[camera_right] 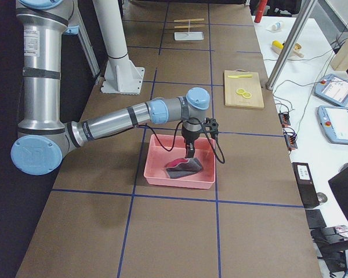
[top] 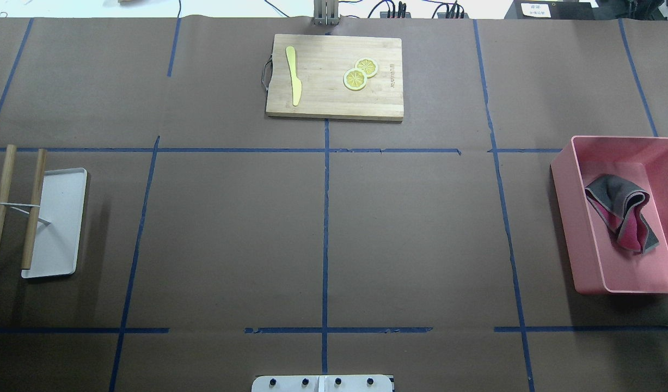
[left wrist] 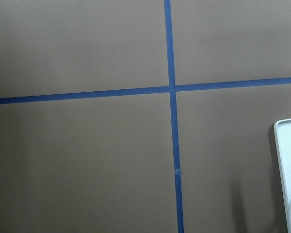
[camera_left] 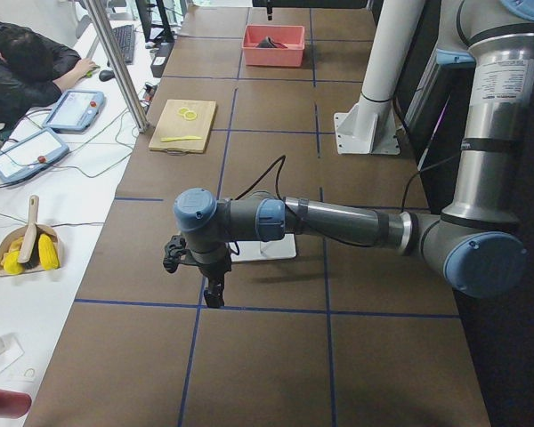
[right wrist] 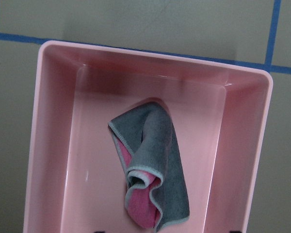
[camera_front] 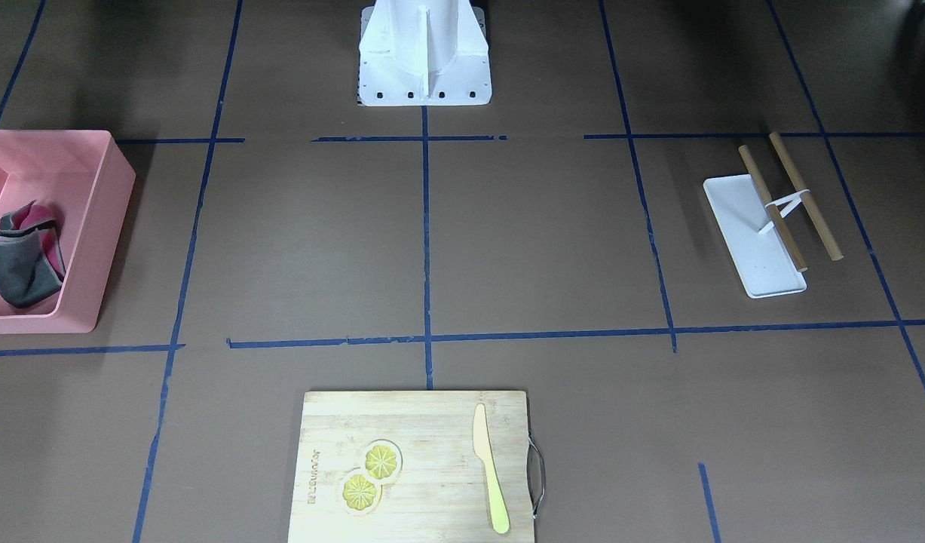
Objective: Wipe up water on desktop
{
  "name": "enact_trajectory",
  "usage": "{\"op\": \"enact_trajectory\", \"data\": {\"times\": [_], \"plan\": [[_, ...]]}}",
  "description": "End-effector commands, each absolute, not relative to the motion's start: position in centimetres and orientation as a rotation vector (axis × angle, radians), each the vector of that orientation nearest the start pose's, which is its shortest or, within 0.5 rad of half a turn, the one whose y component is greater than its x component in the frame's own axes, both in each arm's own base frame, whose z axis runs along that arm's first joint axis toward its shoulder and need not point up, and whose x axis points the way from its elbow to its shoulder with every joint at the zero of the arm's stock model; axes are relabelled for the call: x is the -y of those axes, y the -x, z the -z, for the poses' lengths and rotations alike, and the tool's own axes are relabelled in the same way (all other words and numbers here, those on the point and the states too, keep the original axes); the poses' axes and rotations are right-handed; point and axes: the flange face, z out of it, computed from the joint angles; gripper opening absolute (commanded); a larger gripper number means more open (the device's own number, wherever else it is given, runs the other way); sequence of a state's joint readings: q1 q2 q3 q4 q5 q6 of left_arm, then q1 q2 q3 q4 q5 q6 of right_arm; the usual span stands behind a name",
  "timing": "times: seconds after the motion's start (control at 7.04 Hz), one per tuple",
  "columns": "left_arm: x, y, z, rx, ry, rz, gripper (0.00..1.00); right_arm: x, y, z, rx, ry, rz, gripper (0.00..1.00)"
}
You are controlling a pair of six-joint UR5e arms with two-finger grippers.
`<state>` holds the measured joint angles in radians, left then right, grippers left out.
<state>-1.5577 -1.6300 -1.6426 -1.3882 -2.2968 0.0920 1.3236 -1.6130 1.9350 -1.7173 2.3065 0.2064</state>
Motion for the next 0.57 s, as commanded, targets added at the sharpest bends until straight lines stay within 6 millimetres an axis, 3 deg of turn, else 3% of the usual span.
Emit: {"op": "enact_trajectory", "data": {"times": [0.0,0.14,0.43], "plan": [[52.1,6.0,-62.3,-0.729,0.036,-0.080,1.00,50.0,-0.7,-53.5,0.760,-0.084,0.153,1.00],[52.7,6.1,-63.5,-0.734,0.045,-0.110,1.00,50.0,-2.9,-56.4,0.767,-0.099,0.231,1.00],[51.6,7.1,-65.8,-0.792,0.026,-0.145,1.00,48.8,-4.5,-60.7,0.849,-0.035,0.164,1.00]]}}
